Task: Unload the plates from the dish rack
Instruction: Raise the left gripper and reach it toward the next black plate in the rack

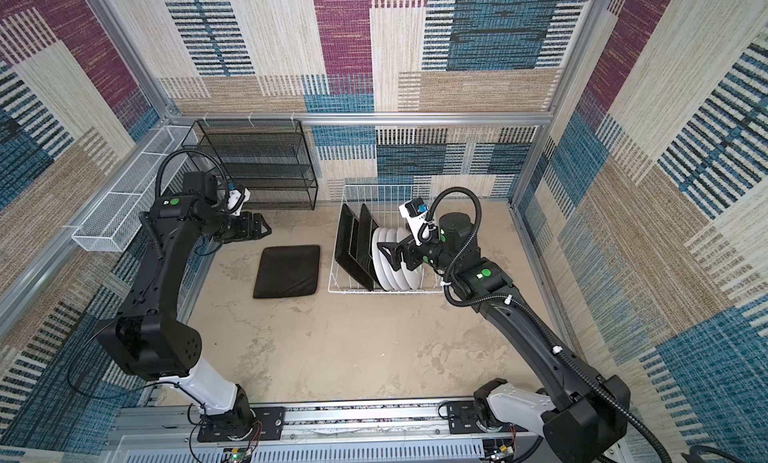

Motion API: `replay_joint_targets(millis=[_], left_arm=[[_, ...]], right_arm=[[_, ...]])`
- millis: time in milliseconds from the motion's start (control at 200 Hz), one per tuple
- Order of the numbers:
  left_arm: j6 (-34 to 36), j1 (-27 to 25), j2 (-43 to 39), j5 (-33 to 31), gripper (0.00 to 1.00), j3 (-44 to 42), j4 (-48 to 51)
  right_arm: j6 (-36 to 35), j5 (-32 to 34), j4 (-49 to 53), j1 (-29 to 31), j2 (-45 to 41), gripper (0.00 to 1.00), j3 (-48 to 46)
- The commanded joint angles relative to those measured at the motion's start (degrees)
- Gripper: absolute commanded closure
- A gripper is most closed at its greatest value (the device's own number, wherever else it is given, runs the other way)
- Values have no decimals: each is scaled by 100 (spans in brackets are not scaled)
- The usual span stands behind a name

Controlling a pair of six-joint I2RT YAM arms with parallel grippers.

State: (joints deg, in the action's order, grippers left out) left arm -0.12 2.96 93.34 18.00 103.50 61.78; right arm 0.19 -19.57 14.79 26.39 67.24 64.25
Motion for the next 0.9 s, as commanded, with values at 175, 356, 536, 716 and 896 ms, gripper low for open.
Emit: replay_joint_targets(millis=[175,356,536,716,896], left_arm=[[-1336,-895,-1187,-66,19,-1167,-1320],[-2003,-1552,-1615,-109,20,-1935,-2064],[-2159,-2001,-1494,-100,21,-1976,-2161],[-2128,-2222,-976,192,22,-1749,-2195],[-2188,-2359,-368,393,26,-1398,-2196]], right_arm=[[255,25,-94,6,185,0,256],[408,63,273,4,394,0,413],[606,76,305,6,380,0,398],[863,56,341,7,449,0,319],[1041,42,386,6,630,0,308]])
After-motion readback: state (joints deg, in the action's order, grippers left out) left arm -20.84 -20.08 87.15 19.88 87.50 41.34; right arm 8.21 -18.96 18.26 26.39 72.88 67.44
